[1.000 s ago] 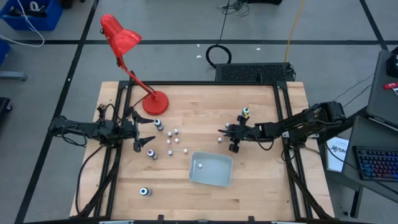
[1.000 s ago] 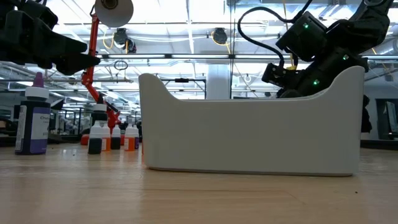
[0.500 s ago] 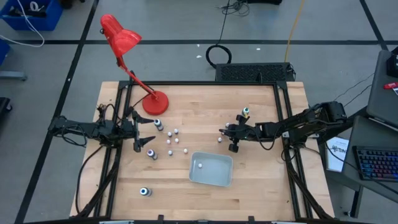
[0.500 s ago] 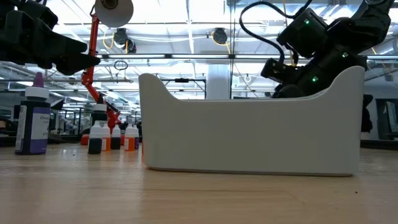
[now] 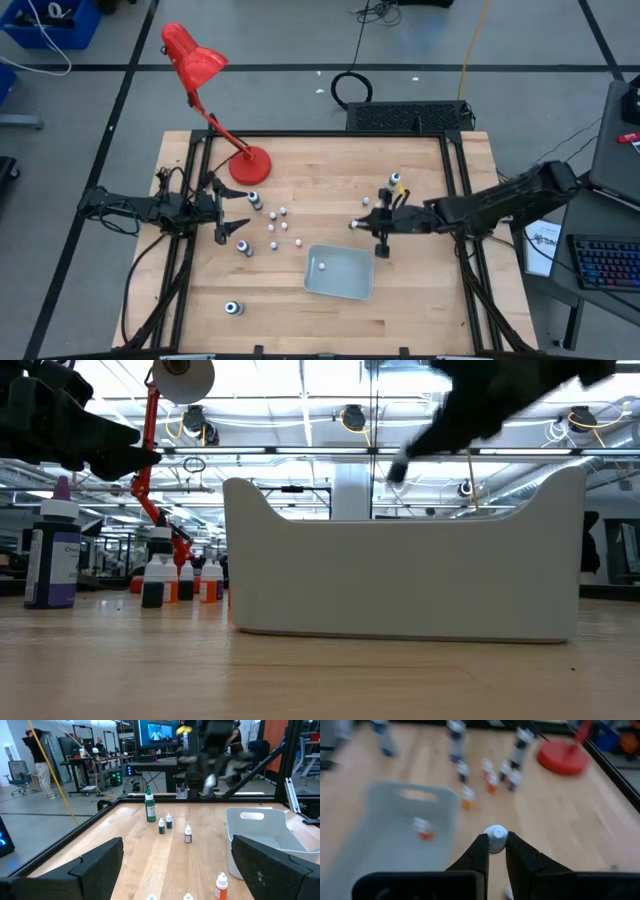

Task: Pick & Place food coloring
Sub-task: Put the small purple food coloring bottle into the gray bin

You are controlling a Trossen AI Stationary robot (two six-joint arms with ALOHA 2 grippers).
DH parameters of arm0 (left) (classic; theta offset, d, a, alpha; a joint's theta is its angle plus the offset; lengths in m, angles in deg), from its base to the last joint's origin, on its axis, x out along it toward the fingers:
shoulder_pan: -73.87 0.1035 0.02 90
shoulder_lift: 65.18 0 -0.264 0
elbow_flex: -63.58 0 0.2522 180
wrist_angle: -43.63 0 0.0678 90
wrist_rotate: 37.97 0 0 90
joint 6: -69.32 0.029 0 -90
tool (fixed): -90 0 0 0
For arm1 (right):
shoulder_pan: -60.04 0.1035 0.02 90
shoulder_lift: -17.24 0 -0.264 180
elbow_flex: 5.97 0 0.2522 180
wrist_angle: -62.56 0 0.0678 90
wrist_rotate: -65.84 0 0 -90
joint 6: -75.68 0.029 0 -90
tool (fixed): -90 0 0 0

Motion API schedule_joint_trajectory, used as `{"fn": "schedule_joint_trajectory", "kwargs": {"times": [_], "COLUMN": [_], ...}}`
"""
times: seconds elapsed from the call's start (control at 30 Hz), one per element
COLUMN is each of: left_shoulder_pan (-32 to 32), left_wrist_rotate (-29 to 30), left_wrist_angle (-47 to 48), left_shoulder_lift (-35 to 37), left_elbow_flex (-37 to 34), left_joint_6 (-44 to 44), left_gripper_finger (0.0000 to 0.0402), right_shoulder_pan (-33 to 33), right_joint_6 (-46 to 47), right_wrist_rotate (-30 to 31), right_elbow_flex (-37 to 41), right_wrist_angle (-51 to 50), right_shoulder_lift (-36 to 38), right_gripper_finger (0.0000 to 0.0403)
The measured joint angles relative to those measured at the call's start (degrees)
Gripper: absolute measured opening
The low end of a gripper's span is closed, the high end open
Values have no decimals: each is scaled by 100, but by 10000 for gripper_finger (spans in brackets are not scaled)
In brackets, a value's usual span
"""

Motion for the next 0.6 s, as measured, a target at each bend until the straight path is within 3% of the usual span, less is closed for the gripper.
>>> {"fn": "schedule_joint_trajectory", "kwargs": {"times": [0.2, 0.4, 0.6], "left_shoulder_pan": [-1, -1, -1], "left_wrist_rotate": [0, 0, 0], "left_wrist_angle": [-1, -6, -5], "left_shoulder_lift": [0, 2, 0], "left_elbow_flex": [0, 0, 1], "left_joint_6": [0, 0, 0], "left_gripper_finger": [365, 365, 365], "right_shoulder_pan": [828, 1118, 1137], "right_joint_6": [13, 15, -17], "right_wrist_rotate": [282, 253, -357], "right_elbow_flex": [-1251, -2542, -3286], "right_wrist_angle": [-611, -1387, -1511], "right_shoulder_lift": [-835, -2194, -3340], "right_gripper_finger": [31, 31, 31]}}
